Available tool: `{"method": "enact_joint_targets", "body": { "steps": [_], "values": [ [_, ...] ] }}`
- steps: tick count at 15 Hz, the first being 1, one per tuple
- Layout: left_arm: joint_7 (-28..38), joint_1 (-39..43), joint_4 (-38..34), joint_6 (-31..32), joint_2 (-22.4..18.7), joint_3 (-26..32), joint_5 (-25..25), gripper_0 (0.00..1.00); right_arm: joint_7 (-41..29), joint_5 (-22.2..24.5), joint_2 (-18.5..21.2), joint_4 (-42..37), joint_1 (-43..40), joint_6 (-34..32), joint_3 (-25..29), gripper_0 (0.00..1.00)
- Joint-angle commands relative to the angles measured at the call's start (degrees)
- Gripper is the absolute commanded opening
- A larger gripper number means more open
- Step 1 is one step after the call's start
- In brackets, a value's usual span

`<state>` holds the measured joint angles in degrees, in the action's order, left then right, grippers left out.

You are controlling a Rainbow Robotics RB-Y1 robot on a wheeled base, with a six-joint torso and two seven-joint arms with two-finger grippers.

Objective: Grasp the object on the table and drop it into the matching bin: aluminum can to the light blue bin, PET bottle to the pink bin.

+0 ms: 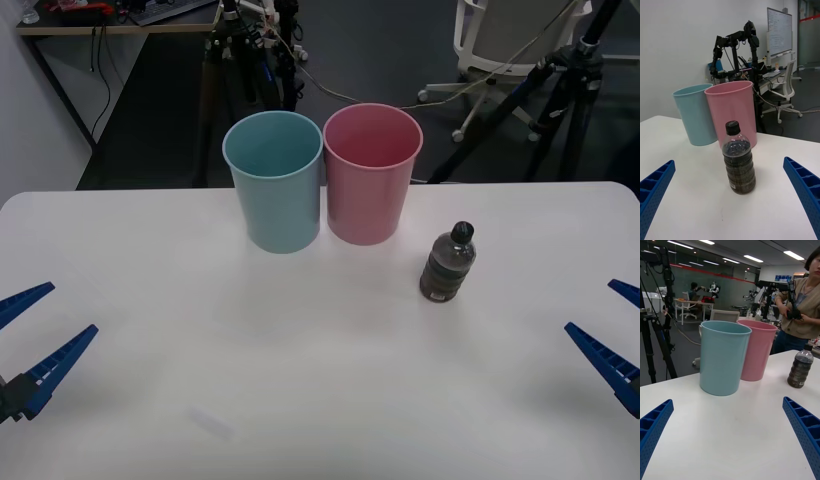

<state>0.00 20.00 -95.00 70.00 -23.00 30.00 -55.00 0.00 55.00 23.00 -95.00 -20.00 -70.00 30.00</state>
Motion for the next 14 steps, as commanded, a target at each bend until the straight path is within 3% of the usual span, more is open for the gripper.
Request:
{"method": "enact_joint_targets", "body": {
  "steps": [1, 8, 14],
  "values": [
    [0.0, 0.0, 0.0, 0.0, 0.0, 0.0, 0.0, 1.0, 0.0, -0.24, -1.55, -0.19, 0.22, -0.14, -0.29, 1.0],
    [0.0, 0.0, 0.0, 0.0, 0.0, 0.0, 0.0, 1.0, 1.41, -1.12, -0.94, -0.8, -0.13, 0.04, -2.14, 1.0],
    [0.0, 0.0, 0.0, 0.0, 0.0, 0.0, 0.0, 1.0, 13.8, -1.74, -1.03, -0.45, -2.24, 1.09, -3.63, 1.0]
  ]
}}
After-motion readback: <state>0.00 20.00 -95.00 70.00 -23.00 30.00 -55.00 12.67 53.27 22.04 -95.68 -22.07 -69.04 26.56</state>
